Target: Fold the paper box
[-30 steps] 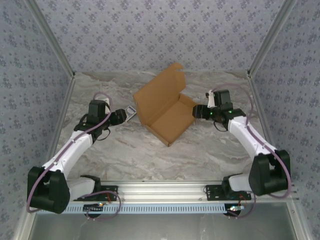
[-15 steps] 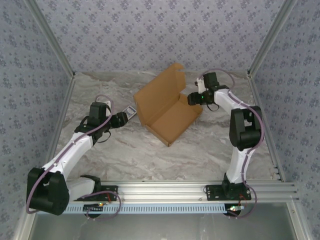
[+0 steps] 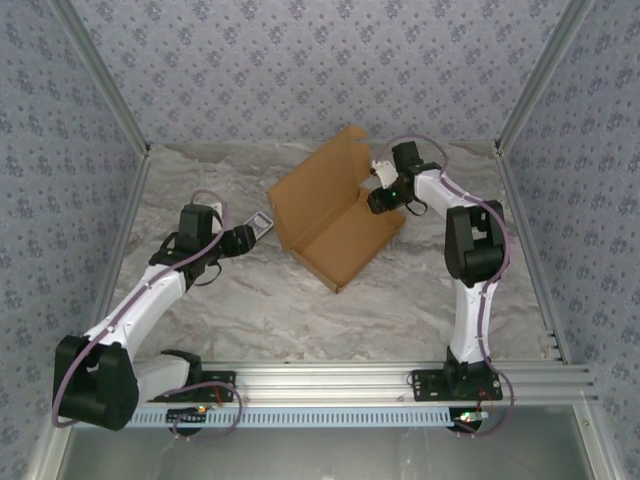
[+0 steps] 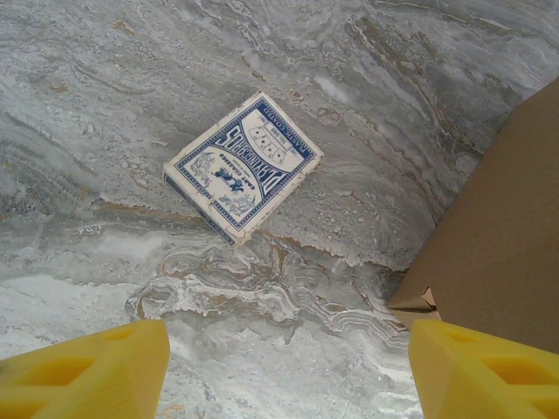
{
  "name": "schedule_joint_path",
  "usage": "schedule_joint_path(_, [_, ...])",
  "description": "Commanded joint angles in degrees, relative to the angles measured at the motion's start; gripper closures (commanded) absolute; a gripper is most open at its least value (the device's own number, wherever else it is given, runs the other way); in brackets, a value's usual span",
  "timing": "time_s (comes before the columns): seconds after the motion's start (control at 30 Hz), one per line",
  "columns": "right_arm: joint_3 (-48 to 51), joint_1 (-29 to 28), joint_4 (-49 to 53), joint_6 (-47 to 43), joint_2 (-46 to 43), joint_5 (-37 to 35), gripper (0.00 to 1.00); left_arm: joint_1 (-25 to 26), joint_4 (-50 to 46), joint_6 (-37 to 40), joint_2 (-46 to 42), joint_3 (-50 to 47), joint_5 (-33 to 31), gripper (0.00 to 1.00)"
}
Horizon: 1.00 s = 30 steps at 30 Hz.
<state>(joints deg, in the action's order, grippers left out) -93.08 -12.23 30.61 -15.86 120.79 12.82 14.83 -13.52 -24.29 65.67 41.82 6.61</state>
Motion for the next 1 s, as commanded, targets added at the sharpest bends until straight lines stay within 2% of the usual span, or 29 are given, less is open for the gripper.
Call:
schedule_joint_path(0.0, [-3.16, -0.71, 2.15, -4.04, 2.01, -0.17, 0.50, 0.46, -0.98, 1.43, -0.47, 1.11, 0.68, 0.27])
schedule_joint_path(0.33, [-3.51, -2.29, 1.25, -6.49, 4.54, -5.95, 0.67, 0.46, -1.87, 1.79, -0.98, 1.20, 0.68, 0.27])
schedule_joint_path(0.57, [0.27, -3.55, -2.20, -6.32, 2.92, -12.35, 0.78, 0.46, -1.92, 1.79, -1.62, 0.71, 0.73, 0.27])
schedule_joint_path(0.97, [7.12, -5.35, -7.57, -3.50, 0.05, -25.94, 0.80, 0.51, -1.68, 1.71, -2.10, 0.19, 0.96, 0.27])
